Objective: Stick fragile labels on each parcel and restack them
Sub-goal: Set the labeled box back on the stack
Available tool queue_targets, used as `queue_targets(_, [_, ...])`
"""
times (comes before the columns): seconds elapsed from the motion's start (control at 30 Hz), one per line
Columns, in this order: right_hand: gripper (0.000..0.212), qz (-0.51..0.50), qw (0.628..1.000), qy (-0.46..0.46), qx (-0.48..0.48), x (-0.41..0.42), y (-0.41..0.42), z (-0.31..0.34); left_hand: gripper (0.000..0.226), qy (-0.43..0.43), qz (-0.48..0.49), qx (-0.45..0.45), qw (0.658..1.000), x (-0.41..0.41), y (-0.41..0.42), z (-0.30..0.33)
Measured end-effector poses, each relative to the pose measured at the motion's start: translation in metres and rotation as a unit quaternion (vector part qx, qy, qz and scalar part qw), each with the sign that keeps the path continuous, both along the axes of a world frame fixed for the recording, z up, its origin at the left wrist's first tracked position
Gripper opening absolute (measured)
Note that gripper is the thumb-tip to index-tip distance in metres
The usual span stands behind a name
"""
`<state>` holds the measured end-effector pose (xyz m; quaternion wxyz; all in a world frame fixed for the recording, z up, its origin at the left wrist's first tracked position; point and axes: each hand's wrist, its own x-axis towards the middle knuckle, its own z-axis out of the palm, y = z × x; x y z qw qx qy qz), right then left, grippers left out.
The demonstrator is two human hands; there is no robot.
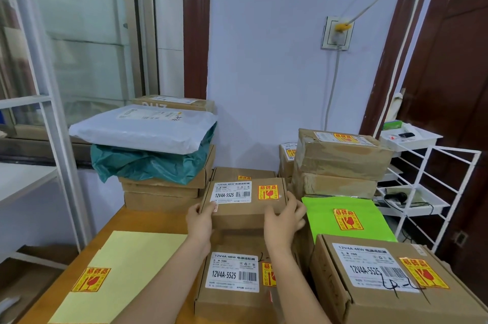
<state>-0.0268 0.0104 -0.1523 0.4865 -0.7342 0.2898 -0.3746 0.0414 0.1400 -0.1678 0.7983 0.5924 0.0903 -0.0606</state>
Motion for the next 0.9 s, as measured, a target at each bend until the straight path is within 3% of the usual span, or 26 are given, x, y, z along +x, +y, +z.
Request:
queue_targets(0.1, [0.049, -0.006, 0.999, -0.021, 0.030, 0.004, -0.004, 0.000, 0.021, 0.003, 0.011, 0.009, 1.000, 0.008, -0.006, 0.003])
queue_targets(0.47, [0.060, 0.036, 0.999, -0.019, 0.007, 0.029, -0.009, -0.016, 0.020, -0.016, 0.042, 0.041, 0.998, 0.037, -0.020, 0.011])
queue_targets(0.57, [0.058, 0.043, 0.999, -0.020, 0.012, 0.042, -0.013, -0.020, 0.027, -0.029, 0.040, 0.034, 0.998, 0.041, -0.025, 0.008])
queue_targets(0.73, [0.052, 0.028, 0.999, -0.012, 0.018, 0.065, -0.021, -0.025, 0.063, -0.083, 0.002, 0.063, 0.995, 0.053, -0.030, -0.009])
queue_targets(0.9, [0.052, 0.016, 1.000, 0.003, 0.026, 0.093, -0.026, -0.022, 0.052, -0.141, -0.022, 0.113, 0.983, 0.060, -0.033, -0.015])
